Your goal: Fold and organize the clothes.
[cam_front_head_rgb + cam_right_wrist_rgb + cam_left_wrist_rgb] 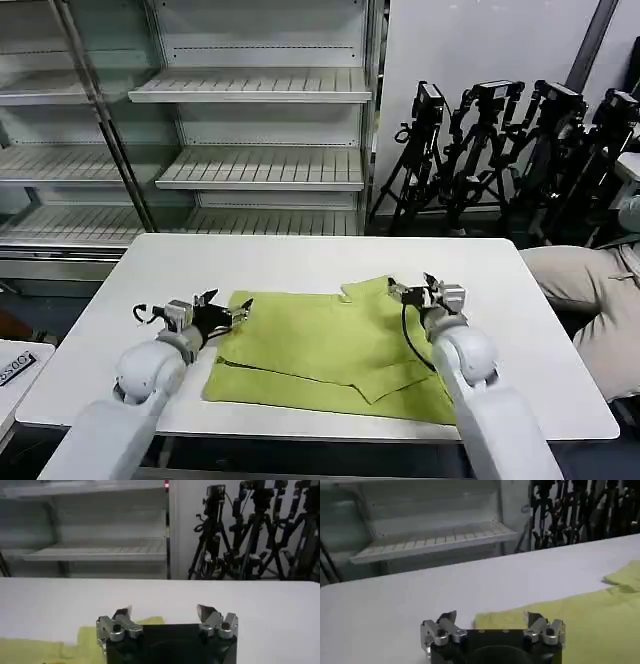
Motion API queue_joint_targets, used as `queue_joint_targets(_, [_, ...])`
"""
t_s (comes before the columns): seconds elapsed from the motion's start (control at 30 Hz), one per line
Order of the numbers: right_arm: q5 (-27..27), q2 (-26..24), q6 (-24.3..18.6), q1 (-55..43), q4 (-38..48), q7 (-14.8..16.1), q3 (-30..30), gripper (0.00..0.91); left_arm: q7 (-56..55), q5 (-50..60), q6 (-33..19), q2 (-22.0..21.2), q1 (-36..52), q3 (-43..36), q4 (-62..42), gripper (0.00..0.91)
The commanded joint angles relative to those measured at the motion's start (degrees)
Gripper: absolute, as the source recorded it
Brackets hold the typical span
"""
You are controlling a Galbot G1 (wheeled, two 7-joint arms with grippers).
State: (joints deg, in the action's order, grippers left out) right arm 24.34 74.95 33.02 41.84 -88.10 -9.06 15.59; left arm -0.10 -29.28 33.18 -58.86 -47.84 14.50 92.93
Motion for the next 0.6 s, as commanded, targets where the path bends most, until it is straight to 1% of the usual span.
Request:
queue_joint_targets(0.03, [-0.1, 2.1, 0.2, -8.6, 13.1, -0.9, -3.6, 0.907, 2.1, -1.3, 0.0, -0.3, 9.0, -2.6, -13.0, 0.907])
queue_joint_targets(0.3, [-0.3, 3.5, 0.2, -9.0, 15.4, -0.4, -3.7, 0.907, 4.1, -0.4, 0.1, -0.3, 9.1, -3.2, -13.8, 0.907])
queue_joint_targets(0.33, [-0.3, 3.6, 0.2, -8.9, 15.6, -0.4, -3.8, 0.907, 4.1, -0.4, 0.1, -0.5, 9.3, -3.1, -14.0, 0.796])
queue_joint_targets(0.37, [-0.3, 3.7, 0.2, -8.8, 15.7, -0.5, -3.9, 0.333, 4.1, -0.4, 0.1, -0.6, 9.4, -3.1, -14.1, 0.191])
queue_joint_targets(0.4, [-0.3, 3.7, 0.2, -8.6, 15.7, -0.4, -3.9, 0.020, 4.0, -0.4, 0.1, -0.6, 9.4, -3.0, -14.1, 0.050])
queue_joint_targets(0.43, [0.2, 3.6, 0.2, -8.2, 15.4, -0.3, -4.1, 0.000, 4.1, -0.3, 0.1, -0.7, 9.4, -3.1, -14.0, 0.020])
queue_joint_targets(0.53, [1.7, 3.3, 0.3, -7.7, 14.9, -0.3, -4.2, 0.000, 3.9, 0.2, 0.1, -0.6, 9.1, -3.4, -13.6, 0.020])
queue_joint_targets(0.6, [1.7, 3.3, 0.2, -7.6, 14.7, -0.4, -4.3, 0.000, 3.9, 0.1, 0.1, -0.6, 9.0, -3.4, -13.6, 0.020])
